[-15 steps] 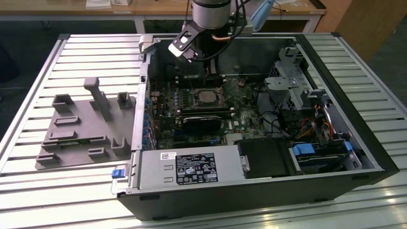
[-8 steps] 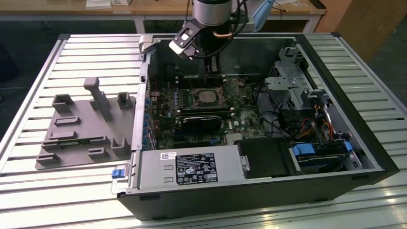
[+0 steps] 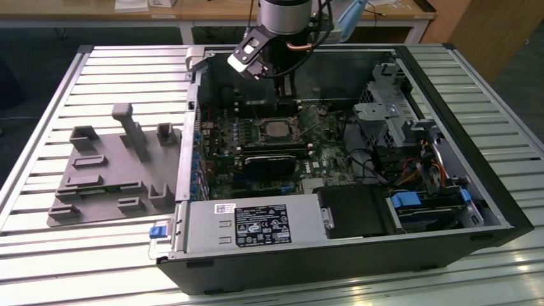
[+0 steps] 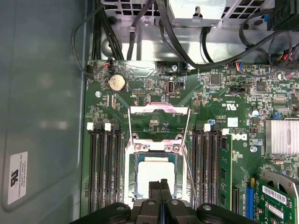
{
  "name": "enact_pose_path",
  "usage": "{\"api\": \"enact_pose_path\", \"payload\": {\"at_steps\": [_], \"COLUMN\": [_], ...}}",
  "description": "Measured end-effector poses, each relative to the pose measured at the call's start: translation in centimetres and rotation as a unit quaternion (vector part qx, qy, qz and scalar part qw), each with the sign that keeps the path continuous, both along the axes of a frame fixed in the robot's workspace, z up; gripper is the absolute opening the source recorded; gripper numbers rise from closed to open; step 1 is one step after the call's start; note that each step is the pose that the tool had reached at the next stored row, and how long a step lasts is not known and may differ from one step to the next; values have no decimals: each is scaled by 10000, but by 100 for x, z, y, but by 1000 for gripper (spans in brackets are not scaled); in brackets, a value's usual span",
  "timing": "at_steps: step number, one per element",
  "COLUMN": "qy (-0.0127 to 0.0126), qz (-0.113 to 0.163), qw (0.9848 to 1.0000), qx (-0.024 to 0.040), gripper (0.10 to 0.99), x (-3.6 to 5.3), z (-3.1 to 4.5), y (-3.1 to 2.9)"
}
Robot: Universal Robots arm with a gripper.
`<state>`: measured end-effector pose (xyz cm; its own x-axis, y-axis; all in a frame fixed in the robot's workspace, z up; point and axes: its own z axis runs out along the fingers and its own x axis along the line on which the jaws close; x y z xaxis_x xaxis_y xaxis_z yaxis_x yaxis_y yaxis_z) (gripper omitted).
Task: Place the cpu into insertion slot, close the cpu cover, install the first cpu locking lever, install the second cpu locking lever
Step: 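Close the cpu cover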
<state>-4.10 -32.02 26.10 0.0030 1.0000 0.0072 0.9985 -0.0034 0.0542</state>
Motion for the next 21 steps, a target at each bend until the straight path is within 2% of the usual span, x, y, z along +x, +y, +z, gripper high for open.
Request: {"api": "enact_pose_path", "payload": {"at_steps": [15, 21], "qy": [0, 1], "qz": [1, 0], "qw": [10000, 10000], "qx": [1, 0], "gripper": [106, 106], "x": [10, 141], "z": [18, 18], "y": [0, 0]}}
